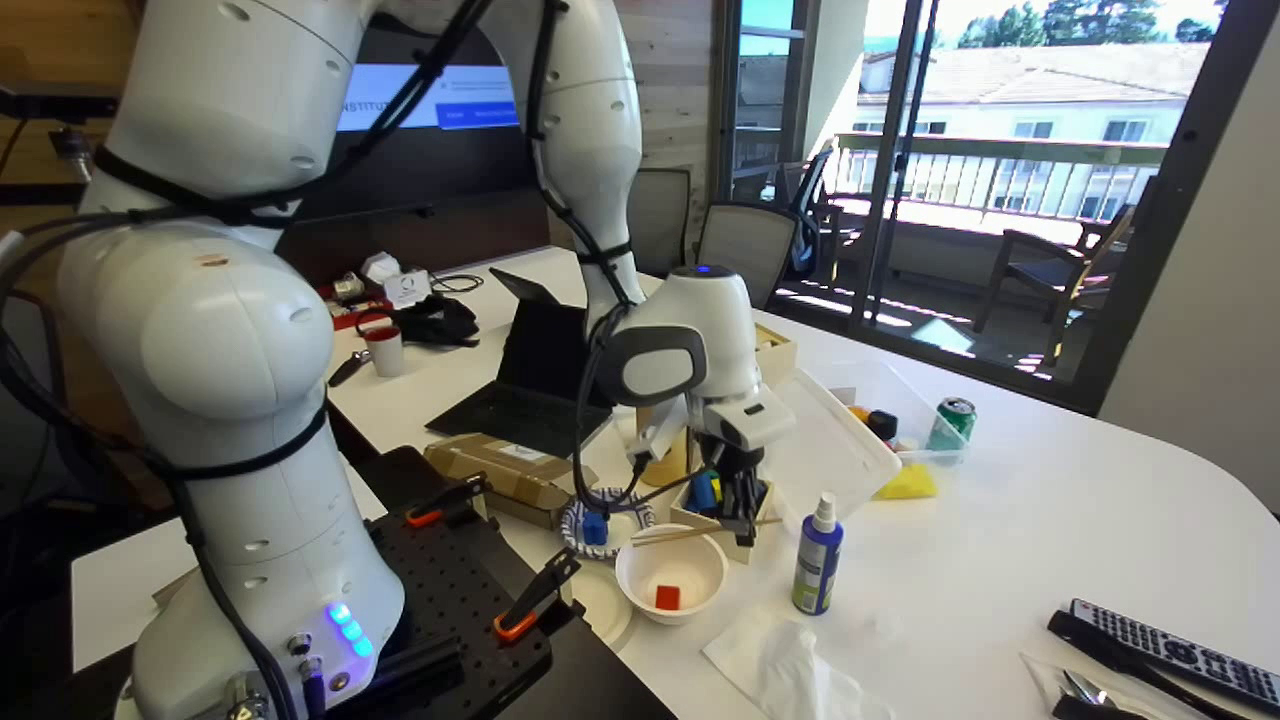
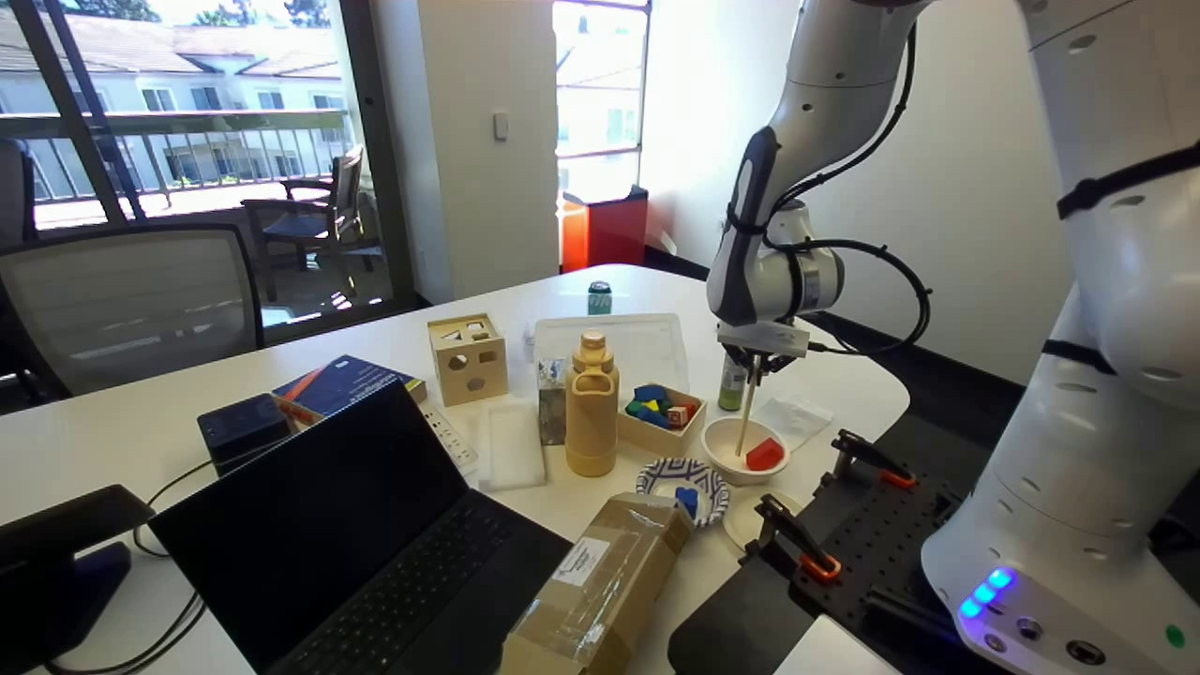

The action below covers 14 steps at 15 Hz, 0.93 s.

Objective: Use the chopsticks to stir the blocks in the wooden box.

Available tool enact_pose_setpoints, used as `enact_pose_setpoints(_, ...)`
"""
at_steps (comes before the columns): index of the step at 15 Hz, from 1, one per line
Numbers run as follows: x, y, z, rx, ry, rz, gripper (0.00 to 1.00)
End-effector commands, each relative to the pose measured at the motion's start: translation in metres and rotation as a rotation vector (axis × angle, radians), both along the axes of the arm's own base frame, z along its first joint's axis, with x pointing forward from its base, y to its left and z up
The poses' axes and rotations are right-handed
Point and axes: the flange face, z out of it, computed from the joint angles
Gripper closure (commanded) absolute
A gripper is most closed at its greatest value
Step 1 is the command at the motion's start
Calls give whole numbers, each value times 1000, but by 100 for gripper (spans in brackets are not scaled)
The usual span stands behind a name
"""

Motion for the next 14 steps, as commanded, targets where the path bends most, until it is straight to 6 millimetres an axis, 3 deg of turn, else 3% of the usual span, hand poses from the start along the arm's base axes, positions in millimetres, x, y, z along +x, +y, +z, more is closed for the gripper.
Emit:
enact_pose_setpoints(1,-10,20,46,-134,-142,43,97)
enact_pose_setpoints(7,44,54,106,-331,-412,92,97)
enact_pose_setpoints(8,68,66,124,-345,-450,105,97)
enact_pose_setpoints(11,106,90,137,-408,-520,159,97)
enact_pose_setpoints(14,134,109,125,-453,-537,216,97)
